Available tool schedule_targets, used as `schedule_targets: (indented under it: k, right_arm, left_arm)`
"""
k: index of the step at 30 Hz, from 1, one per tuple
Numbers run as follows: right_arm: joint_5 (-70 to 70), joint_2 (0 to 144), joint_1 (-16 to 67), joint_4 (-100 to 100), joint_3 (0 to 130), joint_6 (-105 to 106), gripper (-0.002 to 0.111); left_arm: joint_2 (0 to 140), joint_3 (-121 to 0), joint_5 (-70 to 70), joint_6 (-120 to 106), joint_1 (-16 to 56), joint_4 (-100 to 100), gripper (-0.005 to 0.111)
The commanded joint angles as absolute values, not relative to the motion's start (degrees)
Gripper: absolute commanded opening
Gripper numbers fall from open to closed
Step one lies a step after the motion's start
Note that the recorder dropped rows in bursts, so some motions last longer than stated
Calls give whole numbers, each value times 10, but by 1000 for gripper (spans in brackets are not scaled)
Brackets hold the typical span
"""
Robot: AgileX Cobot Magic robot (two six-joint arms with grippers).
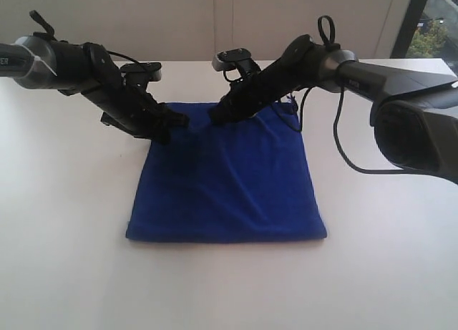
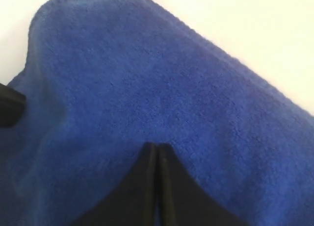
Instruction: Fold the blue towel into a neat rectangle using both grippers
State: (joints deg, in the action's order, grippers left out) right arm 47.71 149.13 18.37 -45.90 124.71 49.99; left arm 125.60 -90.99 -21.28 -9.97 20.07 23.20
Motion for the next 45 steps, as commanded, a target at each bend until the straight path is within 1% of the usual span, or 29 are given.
schedule_targets:
  k: [1,10,14,23,29,34,37,41,45]
  right_arm:
    - [466,1497,182,-450,1248,481,0]
    - [461,1497,178,-359,1248,369,0]
    - [461,1497,177,-359,1248,358,0]
    - [462,1495,177,-406,1248,363,0]
    - [463,1461,175,-413,1248,372,0]
    - [498,1422,158,-381,1248,341,0]
    - [542,1404,142,-354,1246,314,0]
    - [623,1384,125,-350,1245,312,0]
    - [670,1365,123,-346,1236,306,0]
  left_arm:
    - [1274,-907,-252,-103,201,228,0]
    - [1274,-907,-271,-91,195,169,0]
    - [1274,-907,-275,-65,185,145,0]
    - [1272,-910,-262,-64,185,156,0]
    - [1252,-937,-265,-64,185,156,0]
    - [1217,-944,-279,-77,185,149,0]
    - [1190,-944,-296,-77,185,147,0]
    - [1154,-944,-350,-101,188,147,0]
    - [1129,-926,-394,-118,209,150,0]
